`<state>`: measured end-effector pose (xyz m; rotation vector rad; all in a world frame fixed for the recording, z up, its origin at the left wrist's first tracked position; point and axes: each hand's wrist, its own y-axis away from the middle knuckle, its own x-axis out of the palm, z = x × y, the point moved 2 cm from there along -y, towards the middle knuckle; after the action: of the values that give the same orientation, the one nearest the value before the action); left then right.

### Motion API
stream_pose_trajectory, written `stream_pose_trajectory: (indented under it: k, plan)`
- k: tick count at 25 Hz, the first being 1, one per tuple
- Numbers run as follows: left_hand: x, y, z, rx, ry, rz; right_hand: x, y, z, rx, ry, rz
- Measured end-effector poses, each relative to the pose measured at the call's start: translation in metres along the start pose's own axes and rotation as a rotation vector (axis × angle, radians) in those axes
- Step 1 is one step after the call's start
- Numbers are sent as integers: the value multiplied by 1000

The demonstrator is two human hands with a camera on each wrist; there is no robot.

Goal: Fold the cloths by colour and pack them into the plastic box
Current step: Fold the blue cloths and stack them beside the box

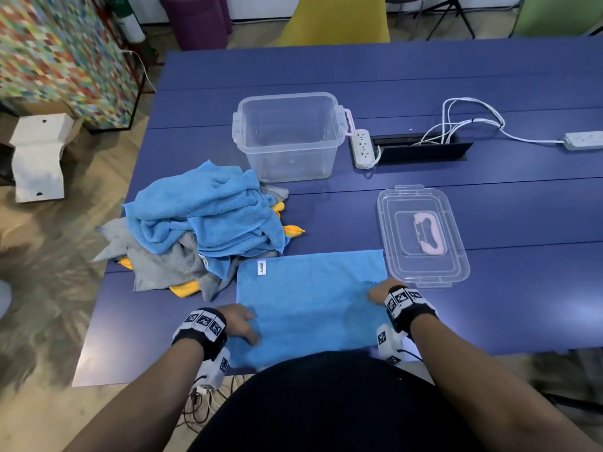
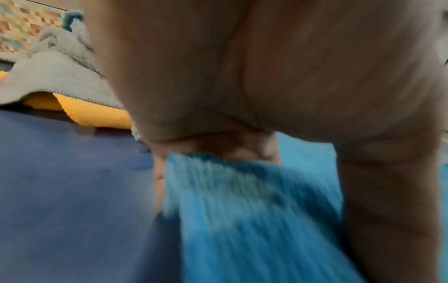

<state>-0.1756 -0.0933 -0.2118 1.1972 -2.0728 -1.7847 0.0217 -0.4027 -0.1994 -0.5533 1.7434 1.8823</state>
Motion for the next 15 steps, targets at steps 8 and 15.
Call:
stream_pose_trajectory:
  k: [8,15]
  plan:
    - [-23,-11,-11,72,852,-633,1,-4,-27,-6,-583,-359]
    - [-13,-28,2,-115,1179,-718,9,-6,-21,-123,-685,-392]
